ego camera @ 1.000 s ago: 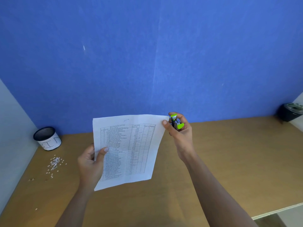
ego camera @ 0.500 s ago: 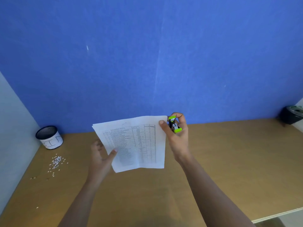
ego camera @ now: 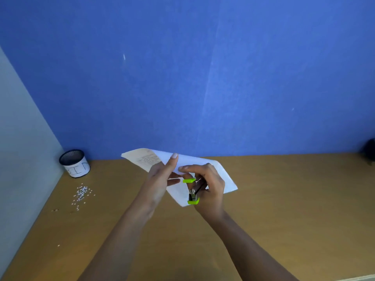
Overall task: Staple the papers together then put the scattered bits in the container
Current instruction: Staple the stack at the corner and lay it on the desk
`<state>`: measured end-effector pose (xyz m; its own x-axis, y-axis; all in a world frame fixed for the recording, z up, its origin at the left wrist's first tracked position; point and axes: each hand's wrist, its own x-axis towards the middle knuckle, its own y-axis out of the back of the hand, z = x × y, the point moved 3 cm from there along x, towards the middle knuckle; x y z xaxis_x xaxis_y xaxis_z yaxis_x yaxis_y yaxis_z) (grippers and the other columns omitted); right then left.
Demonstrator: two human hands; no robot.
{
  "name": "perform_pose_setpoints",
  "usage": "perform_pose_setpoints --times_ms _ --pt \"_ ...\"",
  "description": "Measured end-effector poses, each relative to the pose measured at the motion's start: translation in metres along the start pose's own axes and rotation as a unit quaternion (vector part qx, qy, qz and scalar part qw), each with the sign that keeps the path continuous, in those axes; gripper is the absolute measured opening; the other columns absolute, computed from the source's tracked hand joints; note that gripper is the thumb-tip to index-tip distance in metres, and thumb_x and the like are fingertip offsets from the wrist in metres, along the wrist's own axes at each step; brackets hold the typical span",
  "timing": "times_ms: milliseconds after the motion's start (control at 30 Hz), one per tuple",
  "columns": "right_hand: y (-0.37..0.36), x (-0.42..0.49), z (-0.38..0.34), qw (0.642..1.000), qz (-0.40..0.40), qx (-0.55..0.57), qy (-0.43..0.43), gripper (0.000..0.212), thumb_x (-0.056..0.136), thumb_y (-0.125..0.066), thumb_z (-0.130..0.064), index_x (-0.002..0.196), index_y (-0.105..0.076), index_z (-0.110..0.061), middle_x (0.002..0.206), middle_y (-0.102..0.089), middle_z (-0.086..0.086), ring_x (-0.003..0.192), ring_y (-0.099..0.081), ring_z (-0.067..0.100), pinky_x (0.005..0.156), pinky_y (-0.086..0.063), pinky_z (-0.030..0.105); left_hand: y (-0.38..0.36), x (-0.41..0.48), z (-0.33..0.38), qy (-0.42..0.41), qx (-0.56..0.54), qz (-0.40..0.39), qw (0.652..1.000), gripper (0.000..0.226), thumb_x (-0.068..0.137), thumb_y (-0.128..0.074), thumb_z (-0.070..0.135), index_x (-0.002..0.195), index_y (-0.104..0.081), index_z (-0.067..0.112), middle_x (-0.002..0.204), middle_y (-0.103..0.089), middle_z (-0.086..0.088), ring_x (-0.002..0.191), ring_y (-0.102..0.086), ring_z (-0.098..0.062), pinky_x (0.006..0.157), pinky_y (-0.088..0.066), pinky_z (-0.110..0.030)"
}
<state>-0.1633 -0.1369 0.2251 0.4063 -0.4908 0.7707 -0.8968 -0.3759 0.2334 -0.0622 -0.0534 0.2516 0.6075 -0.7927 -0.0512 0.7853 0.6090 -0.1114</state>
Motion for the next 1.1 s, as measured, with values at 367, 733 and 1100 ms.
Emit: perform_pose_setpoints --times_ms 367,733,1100 --pt "0.008 -0.003 0.031 0.973 0.115 0.080 -0.185 0.028 0.085 -0.064 0.008 0.104 -0.054 -0.010 0.090 -0.059 -0.001 0.079 -0.059 -0.002 0.071 -0.046 0.013 0.021 0.006 -0.011 -0.032 -0.001 0.066 0.997 0.035 0.099 -0.049 0.023 0.088 -0.061 -0.008 0.078 -0.063 -0.011 0.072 -0.064 -0.020 0.071 -0.052 -0.028" --pt "0.043 -0.064 0.182 0.848 0.060 -0.049 -0.525 0.035 0.084 -0.054 0.006 0.113 -0.038 -0.005 0.094 -0.047 0.006 0.080 -0.047 0.023 0.062 -0.037 0.030 0.032 0.010 -0.028 0.007 0.064 0.035 0.997 0.028 0.100 -0.049 0.025 0.086 -0.066 0.008 0.065 -0.067 0.007 0.068 -0.065 -0.006 0.079 -0.050 -0.033" --pt "0.070 -0.143 0.255 0.772 -0.051 -0.240 -0.586 0.037 0.085 -0.060 -0.006 0.122 -0.055 -0.007 0.109 -0.067 0.019 0.102 -0.060 0.038 0.083 -0.046 0.039 0.042 0.017 -0.044 0.047 0.054 0.068 0.995 0.016 0.096 -0.056 0.020 0.093 -0.069 0.014 0.072 -0.073 0.003 0.073 -0.068 -0.011 0.082 -0.054 -0.035"
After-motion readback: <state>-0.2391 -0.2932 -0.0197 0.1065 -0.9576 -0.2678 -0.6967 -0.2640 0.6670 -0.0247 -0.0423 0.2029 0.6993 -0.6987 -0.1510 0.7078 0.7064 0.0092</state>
